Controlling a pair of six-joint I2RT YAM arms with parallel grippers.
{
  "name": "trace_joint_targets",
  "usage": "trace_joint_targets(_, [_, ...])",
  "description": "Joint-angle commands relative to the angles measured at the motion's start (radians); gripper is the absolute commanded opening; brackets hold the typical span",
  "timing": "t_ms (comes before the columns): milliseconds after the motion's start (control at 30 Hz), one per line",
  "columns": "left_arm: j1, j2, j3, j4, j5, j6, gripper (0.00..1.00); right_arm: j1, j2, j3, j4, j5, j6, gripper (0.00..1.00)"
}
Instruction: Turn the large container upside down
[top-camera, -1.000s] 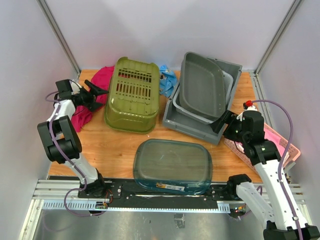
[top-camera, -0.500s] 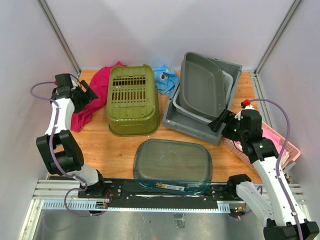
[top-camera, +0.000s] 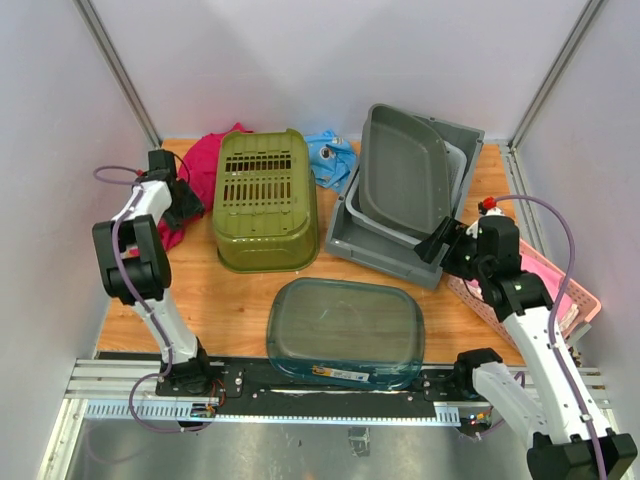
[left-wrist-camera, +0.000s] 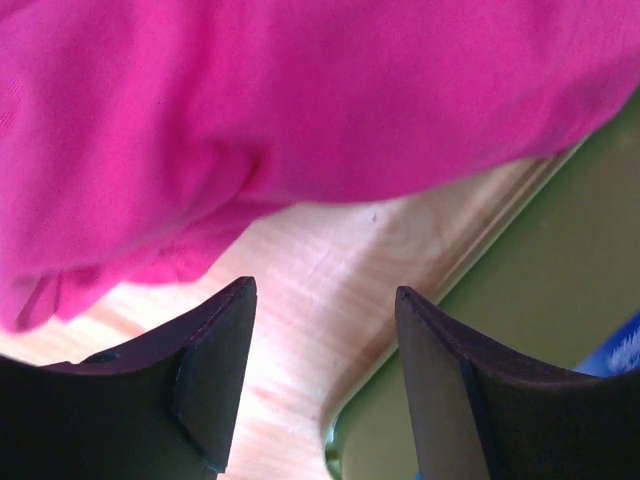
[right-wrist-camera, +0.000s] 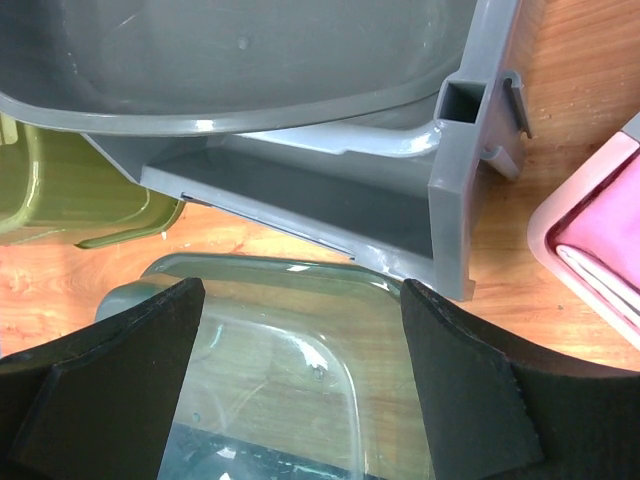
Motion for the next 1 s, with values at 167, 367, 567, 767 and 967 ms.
trace_joint_targets(167, [-0.005,0.308,0.339,0.008,-0.014,-0.039,0.62,0.021,0.08,0.026,0.022,0.014,-0.028,0.82])
trace_joint_targets(367, [-0.004,0.606,0.778,-0.083,0.024,-0.023,0.64,0.021,0.107,0.038,0.019,0.035,-0.035,0.81])
trace_joint_targets(567, [-0.01,0.782,1.105,-0.119,0.085,0.0,0.72,0.019,0.157,0.069,0.011,0.043,-0.037,0.81])
trace_joint_targets(767, [-0.056,0.577,1.085,-0.1,-0.027,0.083,0.84,0.021,0.171,0.079,0.026,0.03,-0.022,0.81])
trace_joint_targets(967, [-0.112,0.262,0.956,-0.098,-0.093,0.129,0.92,0.02,0.132,0.061,0.03,-0.007,-0.013,0.81])
